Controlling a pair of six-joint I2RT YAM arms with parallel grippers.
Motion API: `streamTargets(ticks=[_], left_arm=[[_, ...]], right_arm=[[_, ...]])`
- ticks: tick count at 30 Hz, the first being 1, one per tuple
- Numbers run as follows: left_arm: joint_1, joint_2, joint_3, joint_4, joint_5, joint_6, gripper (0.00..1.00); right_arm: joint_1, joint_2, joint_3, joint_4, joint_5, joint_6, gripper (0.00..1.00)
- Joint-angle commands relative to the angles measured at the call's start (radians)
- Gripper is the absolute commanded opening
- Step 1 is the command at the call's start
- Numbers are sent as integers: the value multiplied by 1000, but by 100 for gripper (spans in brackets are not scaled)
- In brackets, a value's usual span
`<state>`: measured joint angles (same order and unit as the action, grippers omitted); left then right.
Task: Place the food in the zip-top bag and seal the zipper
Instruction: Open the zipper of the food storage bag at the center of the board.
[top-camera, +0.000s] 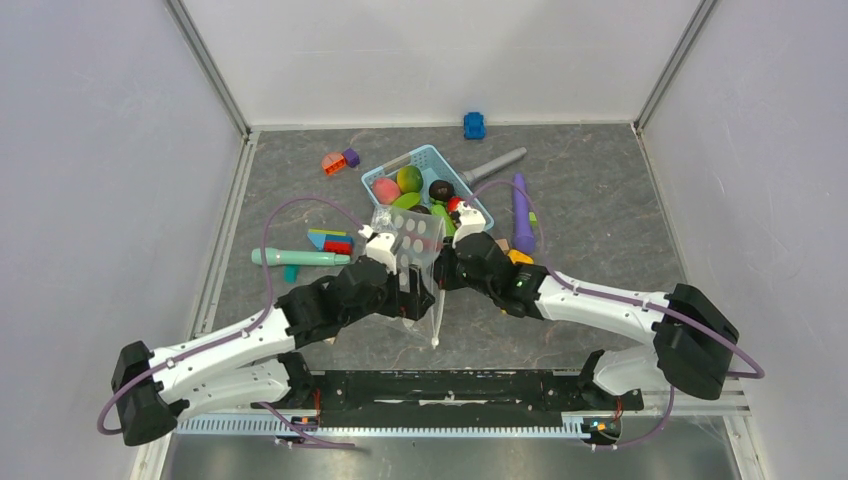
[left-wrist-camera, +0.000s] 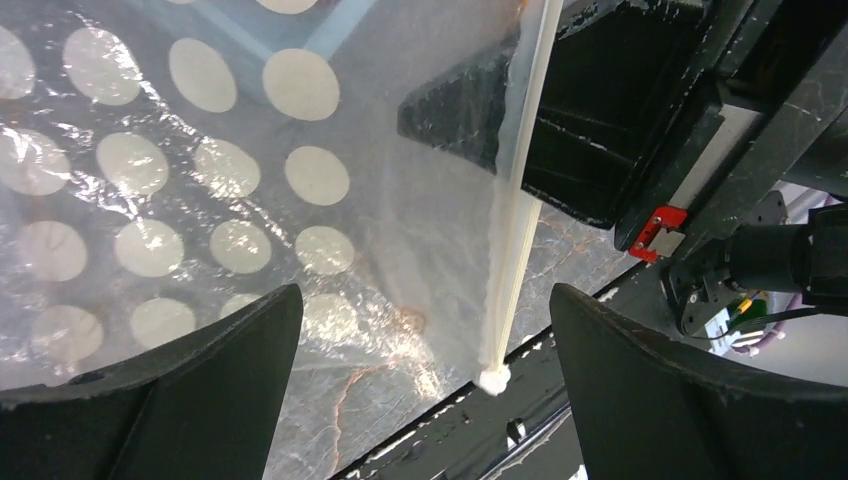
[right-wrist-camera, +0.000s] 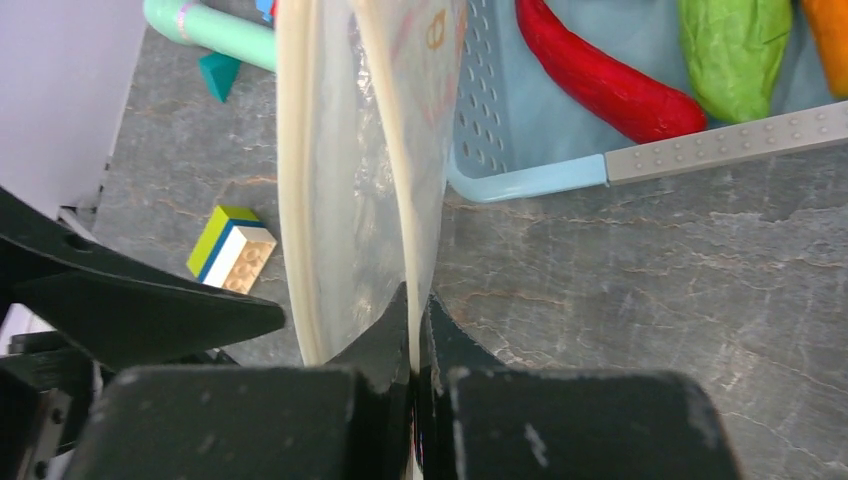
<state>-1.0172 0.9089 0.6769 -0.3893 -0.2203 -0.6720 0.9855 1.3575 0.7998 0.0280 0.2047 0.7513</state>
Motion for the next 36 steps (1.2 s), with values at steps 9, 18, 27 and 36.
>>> streamTargets(ticks=[9, 18, 27, 36], left_arm=[[-7, 112, 17, 123, -134, -54, 95], [-48, 180, 51, 86, -206, -60, 91], [-136, 285, 178, -150, -508, -94, 84], [-159, 378, 226, -177, -542, -100, 79]], right_arm=[[-4, -54, -52, 98, -58, 99, 0], [-3, -39, -51, 105, -71, 117, 0], [-3, -40, -59, 104, -85, 126, 0], [-4, -72, -70, 113, -94, 118, 0]])
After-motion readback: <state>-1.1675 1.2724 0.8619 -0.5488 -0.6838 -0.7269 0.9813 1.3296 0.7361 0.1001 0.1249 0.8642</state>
